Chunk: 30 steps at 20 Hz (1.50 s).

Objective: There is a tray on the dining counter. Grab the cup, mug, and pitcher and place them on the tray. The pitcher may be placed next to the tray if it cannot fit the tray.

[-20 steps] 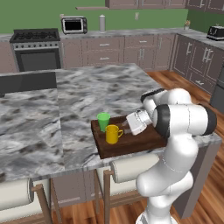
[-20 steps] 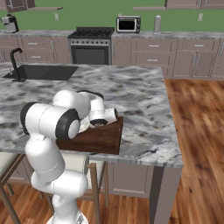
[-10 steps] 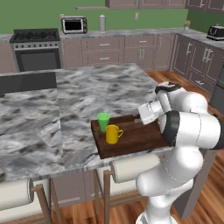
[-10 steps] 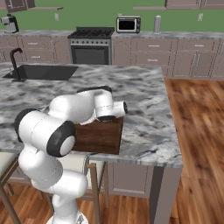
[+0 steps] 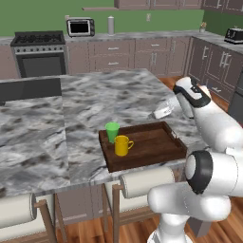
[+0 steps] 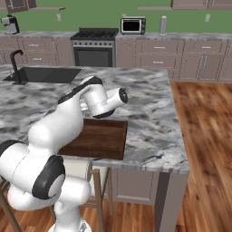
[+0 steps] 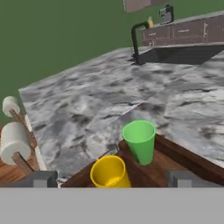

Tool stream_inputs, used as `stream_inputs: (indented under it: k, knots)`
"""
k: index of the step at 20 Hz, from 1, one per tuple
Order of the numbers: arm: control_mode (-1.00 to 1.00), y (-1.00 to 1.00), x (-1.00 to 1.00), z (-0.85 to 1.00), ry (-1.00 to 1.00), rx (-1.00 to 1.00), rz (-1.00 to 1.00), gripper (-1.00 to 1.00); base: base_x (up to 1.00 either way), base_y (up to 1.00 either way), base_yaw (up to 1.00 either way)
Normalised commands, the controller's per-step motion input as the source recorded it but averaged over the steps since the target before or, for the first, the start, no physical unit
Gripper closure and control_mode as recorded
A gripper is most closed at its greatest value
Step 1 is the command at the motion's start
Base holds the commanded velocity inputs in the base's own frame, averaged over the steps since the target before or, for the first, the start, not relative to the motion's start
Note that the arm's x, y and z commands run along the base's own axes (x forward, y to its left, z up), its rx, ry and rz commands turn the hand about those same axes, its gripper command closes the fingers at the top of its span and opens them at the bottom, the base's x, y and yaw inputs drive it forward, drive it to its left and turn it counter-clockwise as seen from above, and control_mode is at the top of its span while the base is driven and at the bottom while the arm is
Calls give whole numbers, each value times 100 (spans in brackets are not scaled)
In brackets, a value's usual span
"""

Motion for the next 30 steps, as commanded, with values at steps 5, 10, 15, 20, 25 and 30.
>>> stream_inputs:
  k: [5,10,15,20,25,30]
  knots:
    - [-100,0,-41,40,6,-22,-35,-100,0,0,0]
    - [-100,0,-42,30,3,-27,-41,-100,0,0,0]
    - [-100,0,-27,31,5,-24,-44,-100,0,0,0]
    - [-100,0,-19,49,14,-12,-49,-100,0,0,0]
    - [-100,0,-21,22,8,-4,-23,-100,0,0,0]
    - [-100,0,-31,9,3,0,0,-100,0,0,0]
